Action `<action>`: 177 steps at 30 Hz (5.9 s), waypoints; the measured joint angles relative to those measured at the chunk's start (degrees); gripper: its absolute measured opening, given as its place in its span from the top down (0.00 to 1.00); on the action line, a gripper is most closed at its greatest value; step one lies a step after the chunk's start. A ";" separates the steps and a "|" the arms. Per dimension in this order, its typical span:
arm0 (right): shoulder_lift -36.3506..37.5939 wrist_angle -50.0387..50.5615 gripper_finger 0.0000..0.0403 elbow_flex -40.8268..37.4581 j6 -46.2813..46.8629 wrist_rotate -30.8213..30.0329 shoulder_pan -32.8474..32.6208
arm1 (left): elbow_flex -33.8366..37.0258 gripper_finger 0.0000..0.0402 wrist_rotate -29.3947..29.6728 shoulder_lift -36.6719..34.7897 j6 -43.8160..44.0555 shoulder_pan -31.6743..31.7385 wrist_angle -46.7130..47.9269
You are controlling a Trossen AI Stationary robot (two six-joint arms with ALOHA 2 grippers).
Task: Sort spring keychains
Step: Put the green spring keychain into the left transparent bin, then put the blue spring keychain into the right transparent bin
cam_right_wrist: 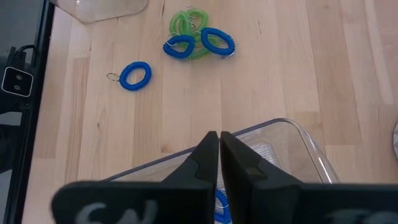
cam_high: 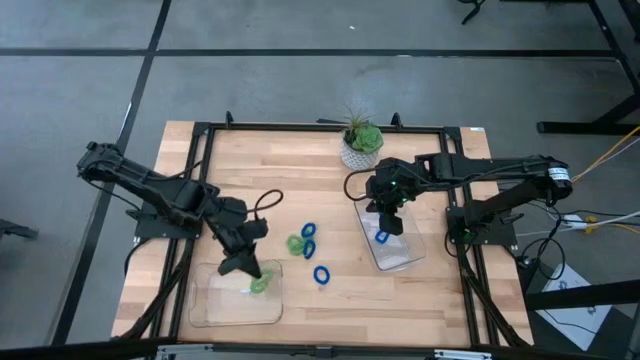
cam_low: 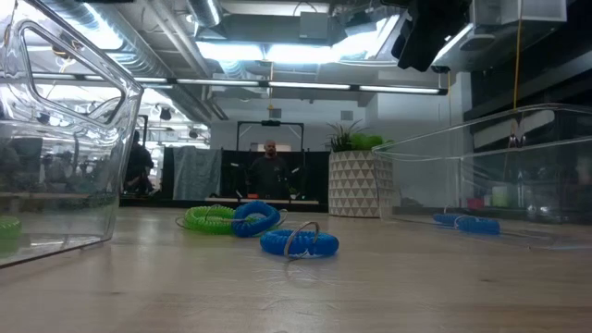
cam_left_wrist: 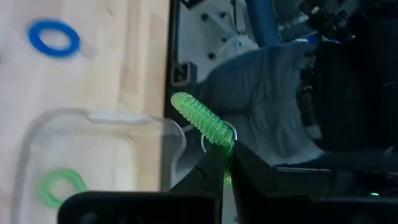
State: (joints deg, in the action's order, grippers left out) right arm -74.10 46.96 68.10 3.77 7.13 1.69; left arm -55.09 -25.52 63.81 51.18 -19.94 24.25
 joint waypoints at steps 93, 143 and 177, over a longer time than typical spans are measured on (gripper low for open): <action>0.00 -0.02 0.95 0.00 -5.75 -0.04 0.02 | -0.02 0.84 11.68 6.29 7.54 -2.83 14.38; -3.50 -7.52 0.63 0.02 -5.48 1.48 0.04 | -0.02 0.95 23.77 19.78 -19.50 21.46 -7.74; -3.37 -4.89 0.62 0.02 -4.07 2.10 0.07 | 0.02 0.80 16.59 30.50 -28.23 19.49 -10.05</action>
State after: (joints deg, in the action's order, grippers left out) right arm -77.47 42.07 68.12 -0.29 9.23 1.76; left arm -55.07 -8.93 94.31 22.95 -0.45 14.20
